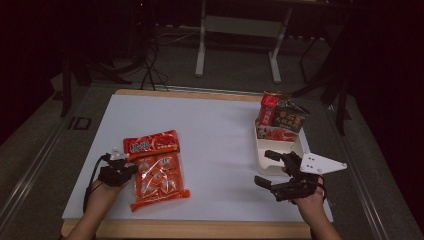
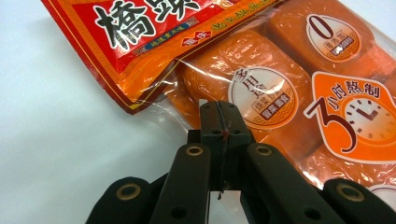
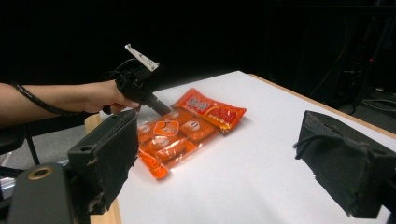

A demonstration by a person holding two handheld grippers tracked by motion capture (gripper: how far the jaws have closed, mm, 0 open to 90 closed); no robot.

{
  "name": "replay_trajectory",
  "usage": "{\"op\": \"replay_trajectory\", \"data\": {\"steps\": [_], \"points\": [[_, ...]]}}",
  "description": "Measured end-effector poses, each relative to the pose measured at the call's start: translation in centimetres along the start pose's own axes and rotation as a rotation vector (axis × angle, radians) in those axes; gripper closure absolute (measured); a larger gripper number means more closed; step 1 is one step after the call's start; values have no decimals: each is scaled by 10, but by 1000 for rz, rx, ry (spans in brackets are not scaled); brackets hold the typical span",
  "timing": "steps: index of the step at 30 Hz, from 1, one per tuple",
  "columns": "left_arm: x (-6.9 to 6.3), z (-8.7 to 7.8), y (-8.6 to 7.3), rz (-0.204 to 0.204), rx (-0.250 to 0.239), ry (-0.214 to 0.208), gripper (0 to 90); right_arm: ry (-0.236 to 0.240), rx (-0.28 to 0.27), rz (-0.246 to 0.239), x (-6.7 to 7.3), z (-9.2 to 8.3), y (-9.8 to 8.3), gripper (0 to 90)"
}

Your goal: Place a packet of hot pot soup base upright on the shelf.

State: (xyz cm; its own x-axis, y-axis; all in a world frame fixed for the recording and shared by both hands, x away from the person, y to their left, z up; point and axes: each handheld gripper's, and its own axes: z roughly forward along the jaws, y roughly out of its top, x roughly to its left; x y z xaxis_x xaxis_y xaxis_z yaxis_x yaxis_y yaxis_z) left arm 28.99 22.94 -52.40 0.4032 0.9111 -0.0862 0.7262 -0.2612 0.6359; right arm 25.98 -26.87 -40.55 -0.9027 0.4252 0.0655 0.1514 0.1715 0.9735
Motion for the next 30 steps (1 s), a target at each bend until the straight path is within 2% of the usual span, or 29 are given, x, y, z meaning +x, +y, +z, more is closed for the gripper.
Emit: {"op": "replay_trajectory", "data": {"steps": [3,4,5,11,12,15,17,19,20,21,23,24,25,27,28,29,30], "points": [[-14,7,8,27,5,-30,900,-1,-2,2,0,-1,0,128],[-23,11,13,49,8,-41,900,0,-3,2,-1,-1,-1,130],[-23,11,13,49,8,-41,900,-2,0,1,-1,-1,-1,130],[-55,24,23,77,12,-94,900,-2,3,0,-1,-2,-2,130],[-55,24,23,77,12,-94,900,-2,3,0,-1,-2,-2,130],[-68,28,27,89,14,-117,900,-5,4,-1,-1,-2,-2,130],[-72,29,28,100,17,-121,900,-4,3,1,-1,-3,-2,131],[-79,31,29,94,12,-136,900,-2,3,3,-1,-3,-2,130],[-83,31,30,112,14,-137,900,0,1,6,-2,-3,-2,131],[-86,32,30,105,15,-152,900,1,0,6,-2,-3,-2,132],[-93,32,30,139,26,-154,900,-1,3,3,-2,-3,-2,132],[-96,31,30,137,28,-170,900,-1,3,3,-2,-3,-2,132],[-99,31,30,152,40,-193,900,2,5,3,-2,-2,-3,133],[-107,28,28,181,20,-171,900,3,7,3,-2,-1,-3,133],[-107,28,28,181,20,-171,900,3,7,3,-2,-1,-3,133],[-105,26,29,158,7,-180,900,3,7,4,-2,-1,-3,133],[-103,24,29,153,-1,-177,900,1,12,0,-1,0,-3,133]]}}
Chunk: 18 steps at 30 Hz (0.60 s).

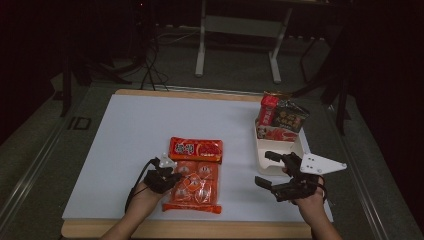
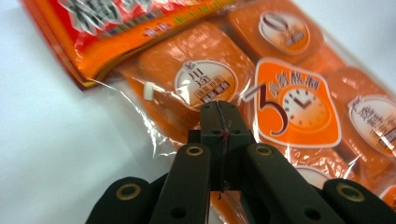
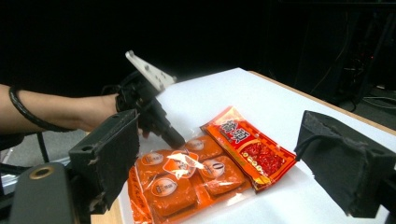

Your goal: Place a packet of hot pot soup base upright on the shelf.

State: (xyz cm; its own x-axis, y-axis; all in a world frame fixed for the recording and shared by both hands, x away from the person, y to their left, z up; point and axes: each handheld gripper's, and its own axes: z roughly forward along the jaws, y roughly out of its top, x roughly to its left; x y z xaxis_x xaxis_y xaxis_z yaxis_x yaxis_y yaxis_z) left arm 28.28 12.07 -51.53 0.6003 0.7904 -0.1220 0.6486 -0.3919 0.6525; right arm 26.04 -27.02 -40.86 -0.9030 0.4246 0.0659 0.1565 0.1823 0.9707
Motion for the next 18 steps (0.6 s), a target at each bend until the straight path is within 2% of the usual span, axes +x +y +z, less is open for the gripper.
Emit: {"op": "replay_trajectory", "data": {"steps": [2,3,5,8,11,12,17,18], "points": [[5,-5,-1,4,0,14,900,2,3,2,0,0,0,133],[8,-9,-3,-15,-4,3,900,1,4,1,0,0,-1,133],[8,-15,-7,-3,2,8,900,3,5,3,0,0,-1,133],[5,-23,-15,37,43,-9,900,4,3,3,-1,-2,0,133],[-3,-19,-25,67,103,-51,900,2,-1,2,-1,-2,0,133],[-4,-18,-28,48,96,-58,900,3,-3,2,-1,-3,0,133],[-7,-17,-27,39,87,-52,900,1,-9,4,-1,-4,1,133],[-8,-16,-27,30,85,-63,900,3,-9,4,-1,-3,1,133]]}}
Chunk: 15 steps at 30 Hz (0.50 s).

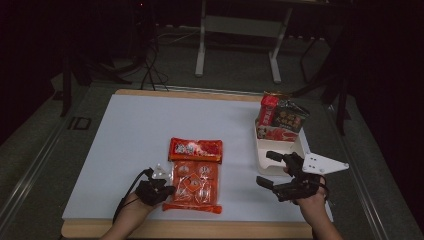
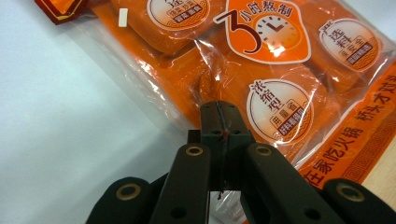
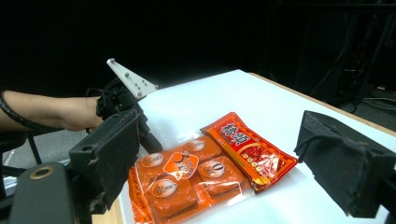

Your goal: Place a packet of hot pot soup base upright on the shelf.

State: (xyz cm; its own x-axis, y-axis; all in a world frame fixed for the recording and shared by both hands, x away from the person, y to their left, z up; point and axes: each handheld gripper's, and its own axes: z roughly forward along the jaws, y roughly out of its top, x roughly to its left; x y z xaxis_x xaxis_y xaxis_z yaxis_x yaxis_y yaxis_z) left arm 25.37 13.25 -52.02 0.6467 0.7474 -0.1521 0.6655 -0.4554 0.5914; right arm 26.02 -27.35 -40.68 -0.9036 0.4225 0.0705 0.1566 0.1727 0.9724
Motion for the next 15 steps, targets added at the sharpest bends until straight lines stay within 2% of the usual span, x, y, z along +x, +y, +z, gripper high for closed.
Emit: {"op": "replay_trajectory", "data": {"steps": [6,7,9,11,13,15], "points": [[-8,3,2,13,-3,-32,900,0,6,0,0,1,-1,134],[-12,4,3,30,-2,-41,900,3,7,1,0,2,-1,133],[-15,4,4,46,-8,-33,900,2,8,0,0,2,-1,133],[-13,4,5,38,-17,-45,900,1,8,1,0,1,-1,134],[-9,1,5,26,-27,-41,900,0,6,0,0,1,-1,135],[-2,-6,6,32,-71,-25,900,-6,1,-8,0,0,-1,137]]}}
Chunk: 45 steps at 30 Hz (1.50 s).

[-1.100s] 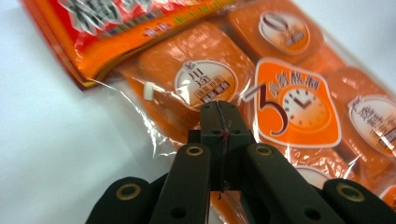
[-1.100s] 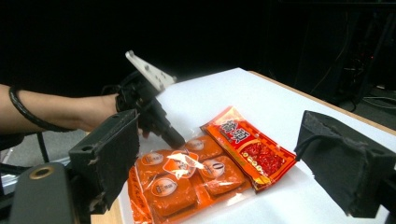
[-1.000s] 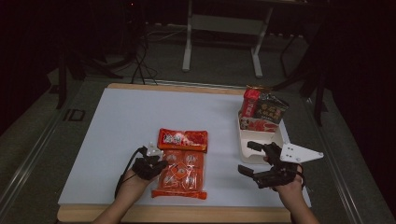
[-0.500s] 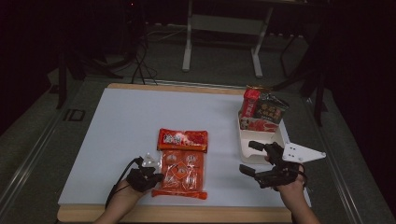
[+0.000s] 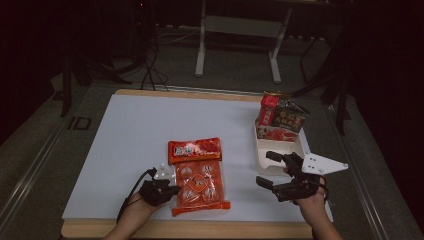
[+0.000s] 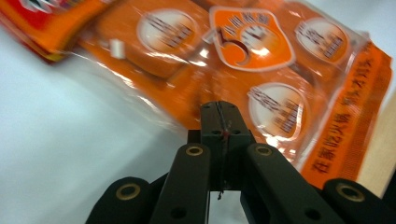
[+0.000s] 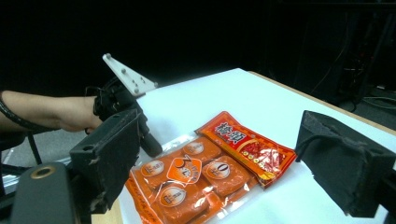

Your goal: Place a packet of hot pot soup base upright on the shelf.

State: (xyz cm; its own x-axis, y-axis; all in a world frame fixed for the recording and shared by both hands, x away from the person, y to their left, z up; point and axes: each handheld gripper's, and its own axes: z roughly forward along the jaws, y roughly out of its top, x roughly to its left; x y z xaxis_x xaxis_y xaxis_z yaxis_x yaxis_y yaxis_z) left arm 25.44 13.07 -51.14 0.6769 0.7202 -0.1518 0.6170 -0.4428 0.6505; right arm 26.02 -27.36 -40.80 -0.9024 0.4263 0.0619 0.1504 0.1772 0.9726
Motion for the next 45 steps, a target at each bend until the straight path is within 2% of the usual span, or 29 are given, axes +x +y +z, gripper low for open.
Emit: {"op": "replay_trajectory", "data": {"steps": [1,3,4,5,7,8,9,11,13,16,17,18,19,21,22,26,27,29,30,31,33,34,36,39,42,45], "points": [[0,0,0,0,0,0,900,0,0,0,0,0,0,137],[4,-6,3,9,-39,20,900,-1,-5,3,-1,0,0,137],[8,-12,6,12,-78,30,900,-5,0,1,-1,0,0,137],[8,-12,6,12,-78,30,900,-5,0,1,-1,0,0,137],[14,-15,10,8,-115,8,900,-4,3,4,-1,1,0,137],[17,-16,12,3,-120,11,894,-4,4,5,-1,1,-1,137],[20,-17,13,4,-139,-5,824,-1,6,7,-1,1,-1,137],[22,-17,14,4,-147,-9,825,0,6,7,-1,1,-1,137],[26,-14,16,5,-164,-17,763,2,8,10,-1,1,-1,137],[29,-12,16,13,-183,-11,762,2,9,12,-2,2,-1,137],[32,-10,18,11,-181,9,699,1,10,13,-2,3,-2,137],[32,-10,18,11,-181,9,698,0,13,11,-1,3,-2,137],[35,-9,20,1,-202,13,656,-2,16,8,-1,3,-2,137],[37,-9,21,-7,-200,27,570,-6,16,5,0,3,-2,137],[39,-8,22,-11,-198,35,570,-6,16,5,0,3,-2,137],[50,-7,26,-42,-202,45,432,-12,11,4,0,4,-2,137],[50,-7,26,-42,-202,45,413,-13,11,2,0,5,-3,137],[57,-5,27,-49,-200,73,388,-18,11,-5,0,6,-4,138],[60,-4,28,-56,-197,83,358,-35,23,-35,1,7,-5,139],[67,-2,29,-77,-194,92,334,-35,24,-40,1,8,-5,141],[71,-1,29,-91,-188,89,315,-33,19,-43,1,8,-5,148],[76,1,29,-102,-195,104,286,-24,20,-42,1,9,-5,158],[80,2,29,-114,-193,93,282,-22,23,-41,1,9,-5,157],[87,6,30,-125,-193,100,277,-17,28,-27,0,10,-5,157],[96,11,31,-159,-193,99,277,-19,34,-19,0,10,-6,157],[101,14,32,-159,-195,100,277,-19,37,-21,0,10,-6,156]]}}
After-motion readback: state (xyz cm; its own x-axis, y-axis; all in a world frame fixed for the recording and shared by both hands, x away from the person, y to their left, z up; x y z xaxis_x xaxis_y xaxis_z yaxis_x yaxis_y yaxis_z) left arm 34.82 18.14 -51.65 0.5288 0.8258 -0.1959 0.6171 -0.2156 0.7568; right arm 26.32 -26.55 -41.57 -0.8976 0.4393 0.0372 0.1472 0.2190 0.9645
